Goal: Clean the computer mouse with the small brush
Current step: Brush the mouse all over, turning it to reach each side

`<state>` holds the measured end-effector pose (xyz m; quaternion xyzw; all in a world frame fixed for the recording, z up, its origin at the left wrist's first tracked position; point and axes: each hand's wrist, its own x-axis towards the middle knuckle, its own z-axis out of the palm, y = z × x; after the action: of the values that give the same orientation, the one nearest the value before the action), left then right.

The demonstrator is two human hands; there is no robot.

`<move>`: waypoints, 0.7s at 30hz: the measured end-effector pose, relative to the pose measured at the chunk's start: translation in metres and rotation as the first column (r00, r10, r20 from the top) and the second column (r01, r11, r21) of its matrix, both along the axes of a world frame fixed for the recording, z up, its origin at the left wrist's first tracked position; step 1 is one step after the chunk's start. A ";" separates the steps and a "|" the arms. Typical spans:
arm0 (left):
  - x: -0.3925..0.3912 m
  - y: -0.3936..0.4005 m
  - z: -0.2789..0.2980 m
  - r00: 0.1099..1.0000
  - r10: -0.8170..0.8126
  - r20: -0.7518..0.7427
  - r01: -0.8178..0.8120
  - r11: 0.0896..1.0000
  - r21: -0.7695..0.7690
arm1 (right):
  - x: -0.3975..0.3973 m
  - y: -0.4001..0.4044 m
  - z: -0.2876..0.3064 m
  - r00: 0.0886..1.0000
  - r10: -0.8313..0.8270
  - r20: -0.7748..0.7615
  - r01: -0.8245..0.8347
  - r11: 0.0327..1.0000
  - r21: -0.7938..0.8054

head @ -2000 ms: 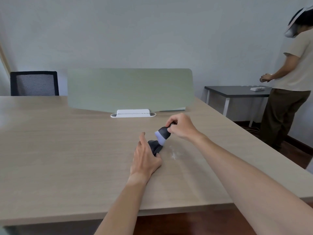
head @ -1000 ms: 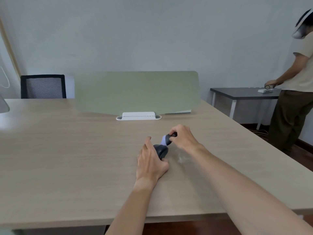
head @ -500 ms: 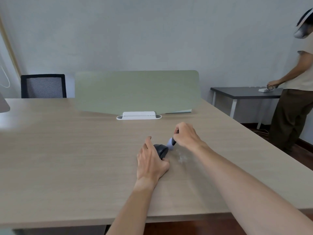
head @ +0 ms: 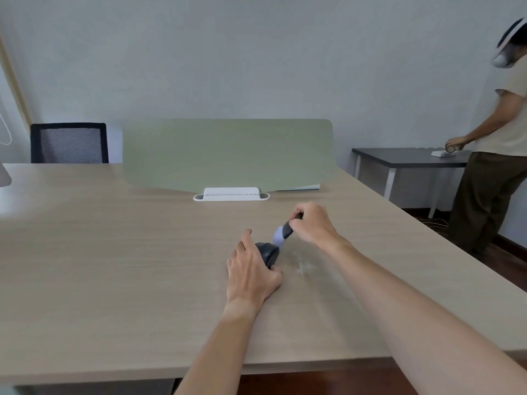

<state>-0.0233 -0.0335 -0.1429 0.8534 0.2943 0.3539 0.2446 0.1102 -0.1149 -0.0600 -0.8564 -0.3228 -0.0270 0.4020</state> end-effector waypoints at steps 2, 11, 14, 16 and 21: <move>0.000 0.000 0.000 0.999 -0.009 0.031 0.009 1.000 -0.004 | -0.008 0.007 0.006 0.994 0.067 -0.085 -0.058 0.994 0.098; -0.002 -0.001 0.002 0.998 -0.018 0.066 0.019 1.000 -0.018 | -0.021 0.017 0.006 0.968 0.225 -0.110 -0.232 0.971 -0.050; -0.002 -0.003 0.001 0.998 -0.016 0.062 0.016 1.000 -0.010 | -0.010 0.013 0.008 0.993 0.111 0.041 -0.107 0.991 -0.084; -0.002 -0.003 0.002 0.998 -0.013 0.055 0.014 1.000 -0.015 | -0.007 0.011 0.009 0.998 0.052 0.045 -0.050 0.998 -0.033; -0.001 -0.002 0.002 0.999 -0.021 0.048 0.020 1.000 0.013 | -0.017 0.014 0.010 0.944 0.170 -0.281 -0.170 0.985 0.026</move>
<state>-0.0248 -0.0356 -0.1405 0.8491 0.2773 0.3737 0.2501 0.0928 -0.1004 -0.0499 -0.8202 -0.3347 0.1300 0.4453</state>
